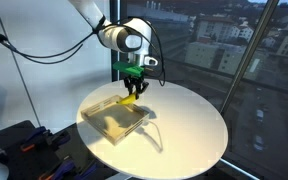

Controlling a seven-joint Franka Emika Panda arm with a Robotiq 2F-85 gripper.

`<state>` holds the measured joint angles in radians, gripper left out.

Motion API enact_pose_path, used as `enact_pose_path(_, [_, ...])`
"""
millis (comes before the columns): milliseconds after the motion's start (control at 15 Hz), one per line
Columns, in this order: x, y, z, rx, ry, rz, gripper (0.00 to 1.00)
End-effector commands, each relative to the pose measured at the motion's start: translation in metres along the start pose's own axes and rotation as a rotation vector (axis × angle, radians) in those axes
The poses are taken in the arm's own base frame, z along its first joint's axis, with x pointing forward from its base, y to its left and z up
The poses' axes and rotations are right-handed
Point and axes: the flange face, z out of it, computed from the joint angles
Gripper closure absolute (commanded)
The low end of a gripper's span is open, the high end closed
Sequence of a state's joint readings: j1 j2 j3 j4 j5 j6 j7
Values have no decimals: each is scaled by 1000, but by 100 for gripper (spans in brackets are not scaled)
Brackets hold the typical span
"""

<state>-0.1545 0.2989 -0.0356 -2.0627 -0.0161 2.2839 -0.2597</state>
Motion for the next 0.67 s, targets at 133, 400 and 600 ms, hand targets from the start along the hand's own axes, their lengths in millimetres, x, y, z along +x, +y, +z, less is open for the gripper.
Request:
enact_pose_path(133, [-17,-16,-11,19,-4,-39,84])
enact_pose_path(400, [-22,-28,-8,25,-17,-59,84])
enact_pose_path(600, [-24,-38,-5,28,-20,-85,84])
